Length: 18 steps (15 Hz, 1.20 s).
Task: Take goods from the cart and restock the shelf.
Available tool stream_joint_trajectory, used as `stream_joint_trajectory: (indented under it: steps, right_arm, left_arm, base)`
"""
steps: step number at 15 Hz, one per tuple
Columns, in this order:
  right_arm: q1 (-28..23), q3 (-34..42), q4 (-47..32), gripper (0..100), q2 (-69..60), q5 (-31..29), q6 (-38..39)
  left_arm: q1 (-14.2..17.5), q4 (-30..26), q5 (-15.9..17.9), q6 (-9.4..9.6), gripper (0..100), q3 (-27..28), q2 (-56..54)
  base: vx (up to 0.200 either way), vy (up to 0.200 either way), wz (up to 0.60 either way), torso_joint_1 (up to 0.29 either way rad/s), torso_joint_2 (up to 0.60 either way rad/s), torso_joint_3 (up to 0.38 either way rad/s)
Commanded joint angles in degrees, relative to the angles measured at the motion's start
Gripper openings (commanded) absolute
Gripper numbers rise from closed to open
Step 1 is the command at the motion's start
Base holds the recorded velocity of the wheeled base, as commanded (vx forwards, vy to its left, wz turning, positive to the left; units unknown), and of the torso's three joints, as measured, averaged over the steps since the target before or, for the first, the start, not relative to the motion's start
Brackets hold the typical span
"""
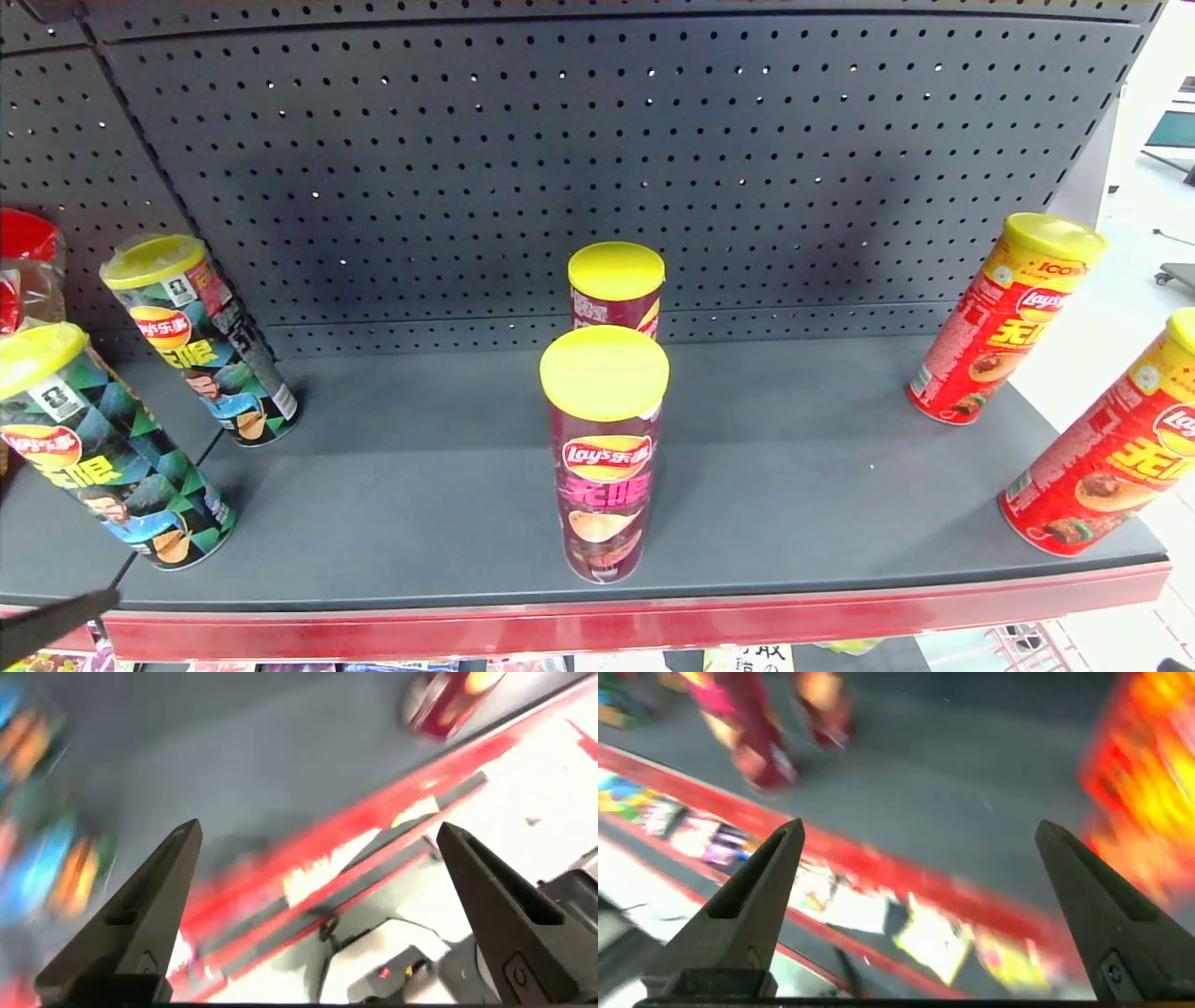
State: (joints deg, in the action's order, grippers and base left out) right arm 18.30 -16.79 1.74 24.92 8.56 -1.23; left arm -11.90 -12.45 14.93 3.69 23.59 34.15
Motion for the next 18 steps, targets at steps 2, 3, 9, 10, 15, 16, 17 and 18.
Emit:
stream_joint_trajectory:
  steps: [2,3,9,10,15,16,17,18]
  right_arm:
    - [-10.21,-1.93,-23.54,100,-18.68,-8.03,0.97]
    - [-11.71,-0.79,-24.24,100,-19.2,-9.61,2.2]
    - [-14.87,8.7,-15.54,100,-17.01,-18.84,2.99]
    - [-16.63,8.88,-15.28,100,-15.51,-18.58,2.99]
    - [-17.16,9.84,-13.96,100,-22.19,-8.91,2.37]
    - [-18.12,10.28,-12.55,100,-24.83,-3.64,0.0]
    - [-18.12,10.72,-12.03,100,-24.83,-3.02,-1.23]
    - [-18.12,12.39,-8.42,100,-24.83,-4.16,-3.25]
  left_arm:
    - [3.11,-17.7,-16.25,-5.72,100,-5.75,-27.82]
    - [3.9,-17.52,-19.94,-7.65,100,-7.94,-28.7]
    - [13.74,-14.89,-22.76,-13.45,100,-8.91,-28.35]
    - [19.98,-14.89,-22.58,-13.63,100,-8.91,-26.85]
    - [23.06,-0.65,-5.88,-9.76,100,-15.59,-28.7]
    - [22.97,5.85,-1.22,-6.77,100,-18.93,-28.78]
    - [22.88,5.85,-1.05,-5.19,100,-19.02,-28.78]
    - [22.88,5.85,-2.37,-4.48,100,-19.19,-28.78]
  base:
    - [0.0,0.0,0.0,0.0,0.0,0.0]
    - [0.0,0.0,0.0,0.0,0.0,0.0]
    - [0.0,0.0,0.0,0.0,0.0,0.0]
    - [0.0,0.0,0.0,0.0,0.0,0.0]
    - [0.0,0.0,0.0,0.0,0.0,0.0]
    - [0.0,0.0,0.0,0.0,0.0,0.0]
    - [0.0,0.0,0.0,0.0,0.0,0.0]
    - [0.0,0.0,0.0,0.0,0.0,0.0]
